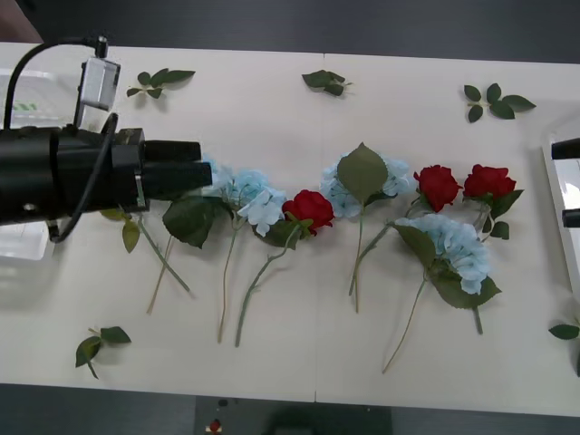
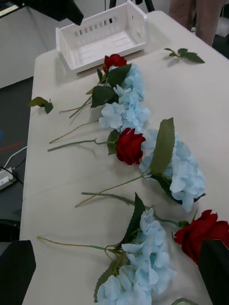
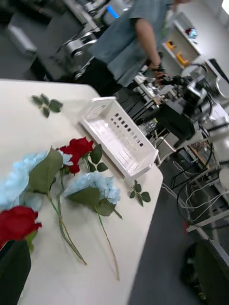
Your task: Put the red flowers into the right box and the blue flowers into the left box
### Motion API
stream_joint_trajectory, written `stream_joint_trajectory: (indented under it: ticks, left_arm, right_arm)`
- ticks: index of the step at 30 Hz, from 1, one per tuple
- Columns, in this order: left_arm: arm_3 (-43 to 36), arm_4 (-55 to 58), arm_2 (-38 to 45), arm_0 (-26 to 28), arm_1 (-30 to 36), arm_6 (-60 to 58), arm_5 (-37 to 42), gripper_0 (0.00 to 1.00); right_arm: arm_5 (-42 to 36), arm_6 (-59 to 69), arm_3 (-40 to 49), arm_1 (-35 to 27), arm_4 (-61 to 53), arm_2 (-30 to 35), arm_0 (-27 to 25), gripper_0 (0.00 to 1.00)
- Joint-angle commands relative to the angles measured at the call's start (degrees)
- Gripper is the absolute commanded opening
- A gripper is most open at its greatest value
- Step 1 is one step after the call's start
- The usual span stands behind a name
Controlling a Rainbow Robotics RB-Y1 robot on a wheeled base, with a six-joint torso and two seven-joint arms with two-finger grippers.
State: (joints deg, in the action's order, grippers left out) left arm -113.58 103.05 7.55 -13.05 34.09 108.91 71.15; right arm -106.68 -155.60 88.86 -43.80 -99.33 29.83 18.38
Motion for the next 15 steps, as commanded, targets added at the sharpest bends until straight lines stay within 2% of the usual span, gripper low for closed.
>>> stream_joint_trajectory:
  ticks: [1, 9, 15]
  left_arm:
    - [-6.75, -5.05, 1.42, -2.42, 3.53, -14.43, 0.31, 1.00]
    - [-9.29, -15.42, 1.77, -2.25, 5.81, -32.36, 0.75, 1.00]
    - [-9.21, -26.06, 1.77, -2.25, 9.15, -45.63, 4.88, 1.00]
  right_arm:
    - [1.03, 0.60, 0.62, -2.26, -0.77, -2.23, 0.52, 1.00]
    - [3.14, 0.60, 0.62, -5.16, 1.86, -4.52, 0.52, 1.00]
    - [4.81, 16.38, 0.62, -6.13, 8.45, -5.13, 0.52, 1.00]
